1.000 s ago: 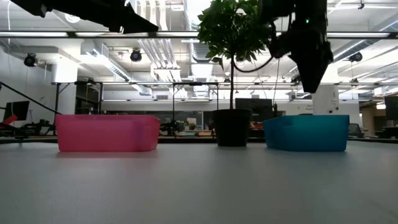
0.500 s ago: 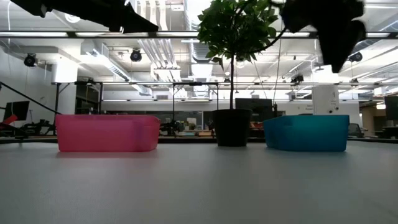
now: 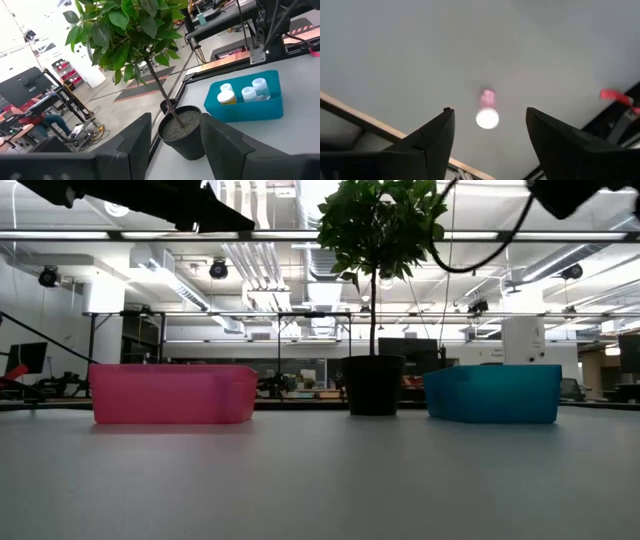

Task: Pick and place medicine bottles into bin by pill shape (circle, oval)
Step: Put the small pink pill bottle into the pink bin

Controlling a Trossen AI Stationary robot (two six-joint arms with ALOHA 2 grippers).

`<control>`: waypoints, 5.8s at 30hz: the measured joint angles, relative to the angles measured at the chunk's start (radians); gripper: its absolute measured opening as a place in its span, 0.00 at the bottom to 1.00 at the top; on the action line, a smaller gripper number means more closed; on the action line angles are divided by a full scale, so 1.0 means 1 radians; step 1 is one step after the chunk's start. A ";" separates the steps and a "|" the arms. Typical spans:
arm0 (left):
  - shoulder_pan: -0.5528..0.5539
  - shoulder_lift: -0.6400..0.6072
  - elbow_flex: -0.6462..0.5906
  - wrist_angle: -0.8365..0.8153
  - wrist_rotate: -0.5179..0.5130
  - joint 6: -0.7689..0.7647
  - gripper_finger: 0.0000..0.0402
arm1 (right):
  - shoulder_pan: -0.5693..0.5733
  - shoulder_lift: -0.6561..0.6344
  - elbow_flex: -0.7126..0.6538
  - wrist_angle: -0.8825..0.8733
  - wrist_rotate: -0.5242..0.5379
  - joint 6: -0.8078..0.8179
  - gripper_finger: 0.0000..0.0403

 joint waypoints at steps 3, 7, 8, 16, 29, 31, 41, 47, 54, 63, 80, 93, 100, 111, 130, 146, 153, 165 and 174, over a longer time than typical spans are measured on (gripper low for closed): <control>0.000 0.000 0.000 0.000 0.000 0.000 0.38 | 0.042 0.000 -0.031 0.002 0.000 0.069 0.63; 0.000 0.000 0.000 0.000 0.000 0.000 0.38 | 0.090 0.000 -0.094 0.044 -0.003 0.143 0.68; 0.000 0.000 0.000 0.000 0.000 0.000 0.38 | 0.098 0.000 -0.111 0.066 -0.009 0.160 0.69; 0.000 0.000 0.000 0.000 0.000 0.000 0.38 | 0.147 0.000 -0.239 0.313 -0.033 0.269 0.70; 0.000 0.000 0.000 -0.001 0.000 0.000 0.38 | 0.177 0.000 -0.295 0.377 -0.033 0.354 0.61; 0.000 0.000 0.000 -0.001 0.000 0.000 0.38 | 0.178 0.000 -0.296 0.388 -0.033 0.355 0.58; 0.000 0.000 0.000 -0.003 0.000 0.000 0.38 | 0.186 0.026 -0.309 0.413 -0.033 0.370 0.45; 0.000 0.000 0.000 -0.003 0.000 0.000 0.38 | 0.186 0.032 -0.309 0.418 -0.033 0.371 0.35; 0.000 0.000 0.000 0.000 0.000 0.000 0.38 | 0.186 0.032 -0.309 0.421 -0.033 0.370 0.26; 0.000 0.000 0.000 0.001 0.000 -0.001 0.38 | 0.185 0.013 -0.285 0.420 0.043 0.331 0.27; -0.040 0.000 0.001 0.029 0.001 -0.124 0.38 | -0.026 0.043 -0.120 0.430 0.293 -0.264 0.27; -0.197 0.000 0.000 -0.025 0.002 -0.335 0.38 | -0.194 0.214 0.165 0.462 0.381 -0.933 0.27; -0.277 0.006 -0.001 -0.069 0.023 -0.471 0.38 | -0.279 0.421 0.320 0.502 0.343 -1.211 0.27; -0.324 0.009 -0.002 -0.055 0.027 -0.499 0.38 | -0.344 0.681 0.657 0.306 0.100 -1.393 0.27; -0.329 0.012 -0.003 -0.065 0.021 -0.494 0.38 | -0.351 0.862 0.901 0.082 0.098 -1.452 0.27; -0.327 0.014 -0.003 -0.062 -0.010 -0.463 0.38 | -0.355 0.859 0.874 0.075 0.098 -1.419 0.27; -0.326 -0.032 0.010 -0.041 -0.030 -0.341 0.38 | -0.355 0.863 0.860 0.059 0.098 -1.422 0.28; -0.326 -0.181 0.003 -0.208 0.070 -0.340 0.38 | -0.357 0.825 0.862 0.048 0.111 -1.414 0.28; -0.326 -0.193 0.000 -0.414 0.230 -0.470 0.38 | -0.363 0.812 0.875 0.055 0.130 -1.419 0.28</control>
